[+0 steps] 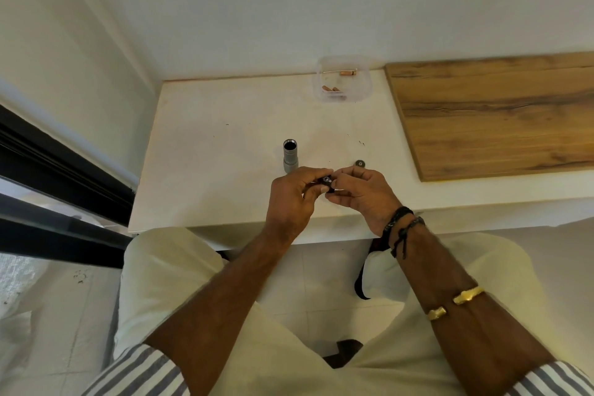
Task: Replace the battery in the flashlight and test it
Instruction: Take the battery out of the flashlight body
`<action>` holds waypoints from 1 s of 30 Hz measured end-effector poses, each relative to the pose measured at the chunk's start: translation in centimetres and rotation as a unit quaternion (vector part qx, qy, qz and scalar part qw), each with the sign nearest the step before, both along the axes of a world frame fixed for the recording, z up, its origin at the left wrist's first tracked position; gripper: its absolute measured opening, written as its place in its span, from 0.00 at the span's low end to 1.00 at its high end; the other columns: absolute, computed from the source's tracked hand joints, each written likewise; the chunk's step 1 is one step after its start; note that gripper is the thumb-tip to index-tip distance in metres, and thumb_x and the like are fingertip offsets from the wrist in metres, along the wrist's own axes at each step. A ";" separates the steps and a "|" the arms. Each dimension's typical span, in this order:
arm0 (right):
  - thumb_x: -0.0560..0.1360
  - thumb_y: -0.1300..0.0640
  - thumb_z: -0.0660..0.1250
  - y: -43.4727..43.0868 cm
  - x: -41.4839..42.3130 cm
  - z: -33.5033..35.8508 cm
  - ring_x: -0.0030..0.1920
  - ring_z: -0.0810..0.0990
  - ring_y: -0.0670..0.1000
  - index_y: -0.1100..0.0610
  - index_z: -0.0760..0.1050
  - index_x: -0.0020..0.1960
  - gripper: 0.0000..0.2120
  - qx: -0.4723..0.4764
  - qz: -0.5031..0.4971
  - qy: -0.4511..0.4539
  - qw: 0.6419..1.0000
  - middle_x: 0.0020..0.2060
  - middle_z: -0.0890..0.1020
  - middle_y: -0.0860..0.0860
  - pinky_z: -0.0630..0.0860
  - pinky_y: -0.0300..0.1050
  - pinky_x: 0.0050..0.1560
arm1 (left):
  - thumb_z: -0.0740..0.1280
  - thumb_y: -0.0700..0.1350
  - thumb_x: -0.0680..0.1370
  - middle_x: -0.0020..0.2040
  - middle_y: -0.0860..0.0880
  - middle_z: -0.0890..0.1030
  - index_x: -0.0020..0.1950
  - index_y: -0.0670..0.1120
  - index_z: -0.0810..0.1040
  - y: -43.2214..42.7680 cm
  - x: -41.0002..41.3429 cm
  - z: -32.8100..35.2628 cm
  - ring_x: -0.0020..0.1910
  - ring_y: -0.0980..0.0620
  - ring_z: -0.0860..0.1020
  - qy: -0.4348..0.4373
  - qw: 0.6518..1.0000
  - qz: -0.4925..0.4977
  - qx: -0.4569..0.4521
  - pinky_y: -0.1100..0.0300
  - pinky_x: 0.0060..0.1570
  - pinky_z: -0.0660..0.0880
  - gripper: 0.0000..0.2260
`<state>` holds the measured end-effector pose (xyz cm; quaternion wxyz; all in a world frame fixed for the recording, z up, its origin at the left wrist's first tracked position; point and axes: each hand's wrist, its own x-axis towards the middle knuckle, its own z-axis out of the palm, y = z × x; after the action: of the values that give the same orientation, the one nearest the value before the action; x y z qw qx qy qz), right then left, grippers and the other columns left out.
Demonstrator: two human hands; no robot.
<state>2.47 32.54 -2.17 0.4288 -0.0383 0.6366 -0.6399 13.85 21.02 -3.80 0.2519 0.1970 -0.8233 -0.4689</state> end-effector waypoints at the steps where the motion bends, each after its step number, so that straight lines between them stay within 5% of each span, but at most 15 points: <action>1: 0.76 0.65 0.71 0.0 -0.1 0.0 0.52 0.85 0.61 0.66 0.80 0.54 0.08 -0.003 -0.002 -0.009 1.000 0.54 0.84 0.65 0.85 0.49 0.53 | 0.71 0.37 0.76 0.53 0.47 0.85 0.60 0.45 0.82 0.0 -0.1 -0.1 0.52 0.52 0.83 -0.002 1.000 -0.003 -0.006 0.53 0.56 0.80 0.13; 10: 0.76 0.70 0.68 0.2 -0.4 0.4 0.52 0.86 0.62 0.64 0.78 0.54 0.08 -0.025 -0.014 -0.026 0.999 0.58 0.82 0.65 0.84 0.53 0.55 | 0.70 0.36 0.77 0.53 0.48 0.84 0.60 0.45 0.82 0.1 -0.6 -0.3 0.52 0.53 0.82 0.006 1.000 -0.001 -0.027 0.55 0.53 0.81 0.13; 13: 0.76 0.68 0.70 0.2 -0.4 0.4 0.53 0.86 0.63 0.67 0.81 0.53 0.06 -0.020 -0.017 0.020 0.999 0.60 0.81 0.64 0.84 0.53 0.53 | 0.71 0.39 0.77 0.53 0.48 0.84 0.60 0.45 0.82 0.1 -0.9 -0.4 0.52 0.54 0.82 0.006 1.000 0.027 -0.002 0.59 0.52 0.81 0.12; 18: 0.76 0.62 0.73 0.5 -0.5 0.0 0.50 0.88 0.58 0.60 0.83 0.54 0.07 0.012 0.001 0.114 0.993 0.49 0.87 0.59 0.84 0.56 0.54 | 0.72 0.41 0.77 0.52 0.49 0.85 0.59 0.46 0.82 0.2 -1.7 -0.5 0.50 0.58 0.82 0.011 0.998 0.052 0.032 0.69 0.49 0.78 0.12; 23: 0.77 0.57 0.73 0.9 -1.6 0.0 0.43 0.88 0.57 0.56 0.83 0.54 0.06 0.011 -0.016 0.179 0.984 0.48 0.87 0.57 0.86 0.51 0.43 | 0.71 0.41 0.78 0.51 0.52 0.85 0.59 0.46 0.82 0.1 -2.3 -1.0 0.50 0.59 0.83 0.012 0.986 0.106 0.127 0.68 0.49 0.78 0.11; 25: 0.77 0.59 0.73 1.2 -2.5 -0.2 0.42 0.88 0.57 0.58 0.83 0.53 0.05 -0.003 -0.067 0.185 0.980 0.47 0.86 0.59 0.85 0.49 0.42 | 0.68 0.39 0.79 0.53 0.46 0.85 0.60 0.44 0.81 -0.1 -2.6 -1.1 0.51 0.51 0.84 0.010 0.956 0.115 0.268 0.59 0.51 0.81 0.10; 28: 0.75 0.64 0.73 1.5 -4.1 -0.8 0.41 0.88 0.57 0.62 0.82 0.51 0.05 -0.023 -0.171 0.145 0.974 0.43 0.86 0.61 0.85 0.46 0.42 | 0.64 0.35 0.81 0.53 0.39 0.83 0.62 0.41 0.78 -0.2 -2.6 -1.0 0.54 0.40 0.83 0.040 0.843 0.095 0.528 0.48 0.52 0.82 0.11; 30: 0.75 0.67 0.72 1.7 -5.2 -1.5 0.40 0.88 0.56 0.62 0.81 0.50 0.05 -0.024 -0.213 0.132 0.968 0.41 0.86 0.60 0.85 0.46 0.41 | 0.62 0.33 0.81 0.51 0.39 0.83 0.63 0.40 0.78 -0.3 -2.5 -1.0 0.54 0.39 0.83 0.046 0.785 0.091 0.612 0.46 0.53 0.81 0.12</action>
<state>-2.70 34.19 -3.69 0.1938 0.0034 0.6654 -0.7209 11.34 20.73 -4.83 0.1577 0.3615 -0.3296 -0.8578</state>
